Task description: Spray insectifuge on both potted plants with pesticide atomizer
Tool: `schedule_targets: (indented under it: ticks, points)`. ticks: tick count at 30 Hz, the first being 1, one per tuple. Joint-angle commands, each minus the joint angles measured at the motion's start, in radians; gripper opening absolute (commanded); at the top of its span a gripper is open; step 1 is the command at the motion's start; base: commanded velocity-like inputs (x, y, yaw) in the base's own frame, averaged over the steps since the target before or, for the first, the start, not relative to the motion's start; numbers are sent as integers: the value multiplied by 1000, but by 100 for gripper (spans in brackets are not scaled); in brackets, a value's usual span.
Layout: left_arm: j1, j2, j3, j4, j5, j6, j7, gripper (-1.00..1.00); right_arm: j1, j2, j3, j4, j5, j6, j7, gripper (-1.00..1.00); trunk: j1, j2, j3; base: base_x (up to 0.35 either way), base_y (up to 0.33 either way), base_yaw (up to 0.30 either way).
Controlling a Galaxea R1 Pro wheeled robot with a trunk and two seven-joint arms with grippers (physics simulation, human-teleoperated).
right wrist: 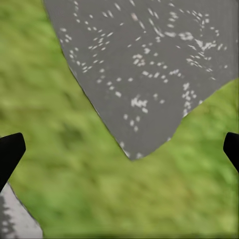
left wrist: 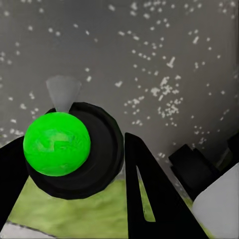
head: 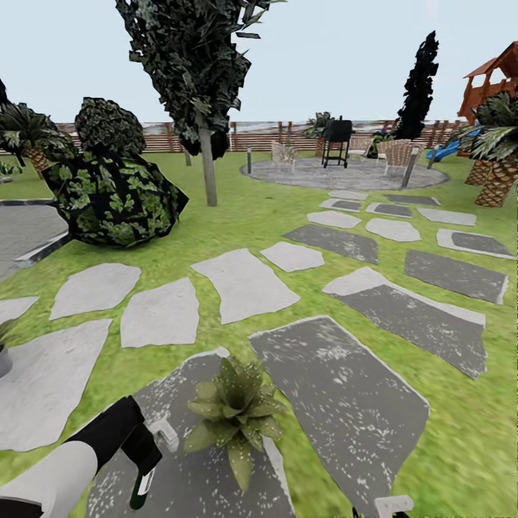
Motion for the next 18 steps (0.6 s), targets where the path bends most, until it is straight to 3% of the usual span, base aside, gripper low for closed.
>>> schedule_targets:
  ticks: [1, 14, 18]
  points:
    - [0, 1, -2, -2, -5, 0, -7, -100, -1, 0, -6, 1, 10, -3, -4, 100, 0, 0, -1, 0, 0, -29]
    - [21, 3, -5, 8, -14, -4, -6, -100, -1, -2, -6, 3, 12, -3, -4, 100, 0, 0, -1, 0, 0, -3]
    - [21, 1, -5, 8, -14, -4, -6, -100, -1, -2, -6, 3, 12, -3, -4, 100, 0, 0, -1, -154, 0, 0]
